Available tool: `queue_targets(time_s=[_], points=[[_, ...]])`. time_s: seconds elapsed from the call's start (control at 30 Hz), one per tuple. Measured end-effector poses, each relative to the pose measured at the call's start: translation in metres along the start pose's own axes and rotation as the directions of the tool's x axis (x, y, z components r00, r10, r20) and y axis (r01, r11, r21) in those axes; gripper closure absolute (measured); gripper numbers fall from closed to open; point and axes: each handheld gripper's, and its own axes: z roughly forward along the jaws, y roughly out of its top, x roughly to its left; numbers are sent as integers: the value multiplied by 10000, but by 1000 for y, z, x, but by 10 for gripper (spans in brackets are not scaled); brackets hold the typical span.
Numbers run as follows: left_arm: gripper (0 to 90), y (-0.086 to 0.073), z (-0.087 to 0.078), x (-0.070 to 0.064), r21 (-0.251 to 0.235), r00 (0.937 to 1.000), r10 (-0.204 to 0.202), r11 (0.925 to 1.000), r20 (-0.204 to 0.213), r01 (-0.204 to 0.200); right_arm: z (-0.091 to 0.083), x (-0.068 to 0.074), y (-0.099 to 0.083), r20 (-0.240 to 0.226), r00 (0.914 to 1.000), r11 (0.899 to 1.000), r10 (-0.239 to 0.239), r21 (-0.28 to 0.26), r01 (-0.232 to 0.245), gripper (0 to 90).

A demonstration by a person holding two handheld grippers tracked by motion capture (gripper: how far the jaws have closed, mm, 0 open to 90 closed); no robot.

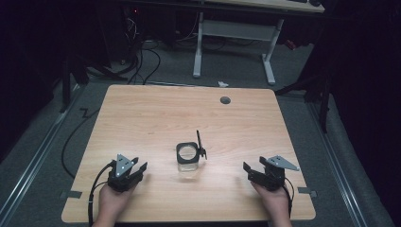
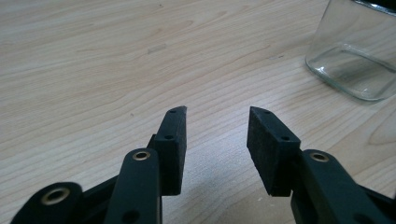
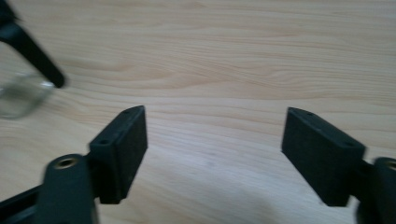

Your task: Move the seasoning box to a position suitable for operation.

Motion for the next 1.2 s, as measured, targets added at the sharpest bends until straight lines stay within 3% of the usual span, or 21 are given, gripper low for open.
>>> queue_targets(time_s=[0.17,0.37,0.47,0.63,0.67,0.77,0.87,0.93,0.97,1.0,1.03,1.1,1.13,1.2], points=[[571,-7,-3,-3,235,9991,383,9990,161,-387,-1,3,0,-41,9995,9994,-326,-85,326,325],[573,-5,-1,-4,160,9990,373,9992,233,-377,0,6,-4,189,9985,9985,-521,-144,524,340],[605,-6,0,-5,205,9986,420,9989,319,-426,1,6,-5,158,9989,9988,-448,-164,451,413],[650,-8,-2,-6,307,9979,489,9983,435,-503,2,6,-5,-447,9988,9998,-197,-70,194,534],[655,-7,-2,-6,215,9983,407,9989,413,-416,3,10,-6,-423,9984,9993,-368,-25,368,591],[667,-6,-2,-6,164,9987,299,9994,406,-306,4,15,-6,-424,9968,9977,-675,27,677,619],[732,-6,-1,-7,286,9992,154,9995,371,-165,6,22,-7,-541,9943,9956,-924,69,929,651],[791,-6,2,-8,527,9990,-265,9983,353,246,7,23,-7,-570,9941,9956,-924,105,932,669],[818,-6,2,-8,527,9990,-265,9983,353,246,7,23,-7,-570,9941,9956,-924,105,932,669],[849,-7,6,-14,715,9967,-649,9956,487,613,7,24,-7,-561,9941,9956,-925,64,930,683],[872,-7,6,-14,715,9967,-649,9956,487,613,7,24,-7,-561,9941,9956,-925,64,930,683],[891,-11,10,-27,821,9965,-515,9956,664,460,7,24,-8,-599,9940,9958,-914,32,917,698],[900,-13,14,-41,844,9947,-449,9957,922,371,7,24,-8,-640,9933,9953,-964,30,968,713],[900,-16,18,-55,835,9928,-419,9960,1122,325,7,24,-8,-679,9929,9951,-980,41,985,722]])
